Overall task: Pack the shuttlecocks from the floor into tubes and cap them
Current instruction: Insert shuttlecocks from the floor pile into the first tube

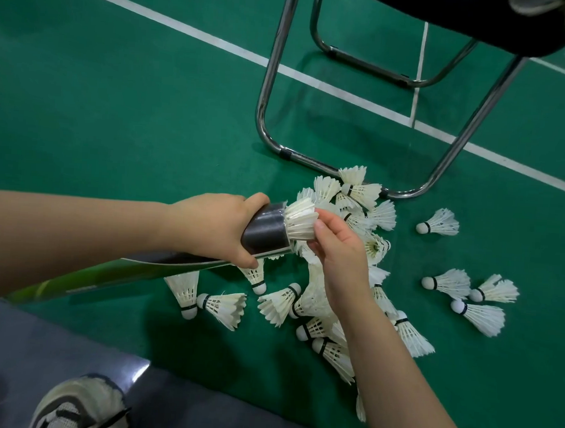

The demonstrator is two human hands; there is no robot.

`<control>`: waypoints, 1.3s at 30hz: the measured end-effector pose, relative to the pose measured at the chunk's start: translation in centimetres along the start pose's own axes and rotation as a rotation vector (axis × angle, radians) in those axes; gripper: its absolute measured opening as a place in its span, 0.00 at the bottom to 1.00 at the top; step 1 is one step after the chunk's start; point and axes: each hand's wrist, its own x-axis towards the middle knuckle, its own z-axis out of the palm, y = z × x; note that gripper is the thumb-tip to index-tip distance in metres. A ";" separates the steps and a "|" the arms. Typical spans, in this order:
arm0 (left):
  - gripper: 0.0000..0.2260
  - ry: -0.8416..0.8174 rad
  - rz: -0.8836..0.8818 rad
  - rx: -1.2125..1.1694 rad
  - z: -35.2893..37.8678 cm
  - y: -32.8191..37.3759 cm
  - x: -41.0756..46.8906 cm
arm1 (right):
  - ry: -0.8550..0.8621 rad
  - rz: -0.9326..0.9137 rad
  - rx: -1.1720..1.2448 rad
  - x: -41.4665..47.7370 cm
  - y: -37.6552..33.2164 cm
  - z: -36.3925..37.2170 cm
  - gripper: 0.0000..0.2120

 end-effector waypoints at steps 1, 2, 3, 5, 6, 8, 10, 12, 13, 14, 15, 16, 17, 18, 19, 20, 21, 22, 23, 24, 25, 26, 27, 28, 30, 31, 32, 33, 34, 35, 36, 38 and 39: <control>0.35 -0.001 0.003 0.000 0.0 0.1 0.0 | 0.001 -0.003 -0.009 0.1 0.1 0.0 0.12; 0.35 -0.003 0.005 0.000 0.0 0.1 0.0 | 0.007 -0.004 -0.013 0.1 0.2 -0.1 0.11; 0.36 -0.005 0.007 0.000 0.0 0.1 0.1 | 0.020 -0.007 -0.012 0.2 0.3 0.0 0.10; 0.36 -0.008 0.009 0.000 0.0 0.1 0.2 | 0.064 -0.014 0.015 0.2 0.5 -0.1 0.09; 0.36 -0.009 0.010 0.001 0.0 0.1 0.2 | 0.090 -0.015 0.040 0.3 0.6 -0.1 0.09; 0.36 -0.011 0.012 0.006 0.0 0.2 0.3 | 0.127 -0.014 0.078 0.4 0.7 -0.3 0.09; 0.36 -0.013 0.010 0.014 0.1 0.1 0.4 | 0.122 -0.024 0.068 0.5 0.8 -0.3 0.09; 0.36 -0.010 0.007 0.021 0.1 0.0 0.4 | 0.086 -0.055 0.035 0.4 0.7 -0.2 0.09; 0.36 -0.010 0.006 0.023 0.2 0.0 0.4 | 0.075 -0.072 0.019 0.4 0.7 0.0 0.10; 0.36 -0.010 0.005 0.023 0.2 -0.1 0.5 | 0.075 -0.088 0.006 0.3 0.7 0.2 0.10; 0.36 -0.009 0.005 0.020 0.2 -0.1 0.5 | 0.085 -0.100 -0.007 0.3 0.8 0.4 0.11; 0.36 -0.006 0.005 0.017 0.2 -0.1 0.5 | 0.105 -0.109 -0.014 0.2 0.8 0.6 0.11; 0.36 -0.004 0.006 0.013 0.2 -0.1 0.5 | 0.129 -0.114 -0.011 0.2 0.9 0.7 0.11; 0.36 -0.003 0.008 0.010 0.2 -0.1 0.5 | 0.155 -0.114 -0.001 0.2 1.0 0.7 0.11; 0.36 -0.006 0.009 0.007 0.3 -0.1 0.5 | 0.180 -0.107 0.014 0.2 1.1 0.7 0.11; 0.36 -0.010 0.010 0.005 0.2 0.0 0.5 | 0.197 -0.099 0.031 0.2 1.0 0.6 0.10; 0.36 -0.014 0.011 0.006 0.3 0.0 0.5 | 0.203 -0.093 0.044 0.1 0.8 0.5 0.10; 0.36 -0.014 0.013 0.010 0.3 0.0 0.4 | 0.189 -0.093 0.046 0.0 0.6 0.5 0.10; 0.36 -0.014 0.014 0.014 0.3 0.0 0.4 | 0.151 -0.090 0.028 -0.1 0.4 0.4 0.10; 0.36 -0.012 0.016 0.017 0.3 -0.1 0.4 | 0.088 -0.081 -0.022 -0.2 0.2 0.4 0.10; 0.36 -0.012 0.018 0.019 0.4 -0.1 0.4 | 0.007 -0.062 -0.103 -0.4 -0.1 0.5 0.10; 0.36 -0.013 0.021 0.019 0.4 -0.1 0.5 | -0.080 -0.043 -0.192 -0.5 -0.2 0.6 0.10; 0.36 -0.013 0.026 0.019 0.4 -0.1 0.5 | -0.156 -0.027 -0.249 -0.7 -0.3 0.8 0.09; 0.36 -0.012 0.032 0.021 0.4 -0.2 0.4 | -0.217 -0.017 -0.254 -0.8 -0.2 0.9 0.08; 0.36 -0.008 0.052 0.044 0.5 -0.2 0.2 | -0.347 0.014 -0.161 -0.8 0.0 1.1 0.11; 0.35 -0.009 0.065 0.062 0.6 -0.2 0.1 | -0.419 0.044 -0.111 -0.8 0.3 1.2 0.15; 0.35 -0.013 0.081 0.083 0.7 -0.2 0.0 | -0.485 0.082 -0.101 -0.7 0.7 1.2 0.20; 0.34 -0.020 0.098 0.106 0.9 -0.2 0.0 | -0.536 0.131 -0.119 -0.5 1.1 1.2 0.24; 0.33 -0.031 0.113 0.129 1.2 -0.1 0.0 | -0.577 0.180 -0.145 -0.5 1.5 1.2 0.25; 0.33 -0.044 0.126 0.146 1.5 0.0 0.0 | -0.607 0.223 -0.161 -0.5 1.9 1.2 0.24; 0.33 -0.054 0.134 0.158 1.7 0.2 0.2 | -0.612 0.247 -0.161 -0.5 2.2 1.3 0.21; 0.34 -0.061 0.137 0.163 2.0 0.4 0.8 | -0.507 0.245 -0.133 -0.5 2.6 1.4 0.16; 0.34 -0.062 0.127 0.153 2.0 0.5 1.2 | -0.402 0.218 -0.131 -0.4 2.6 1.3 0.13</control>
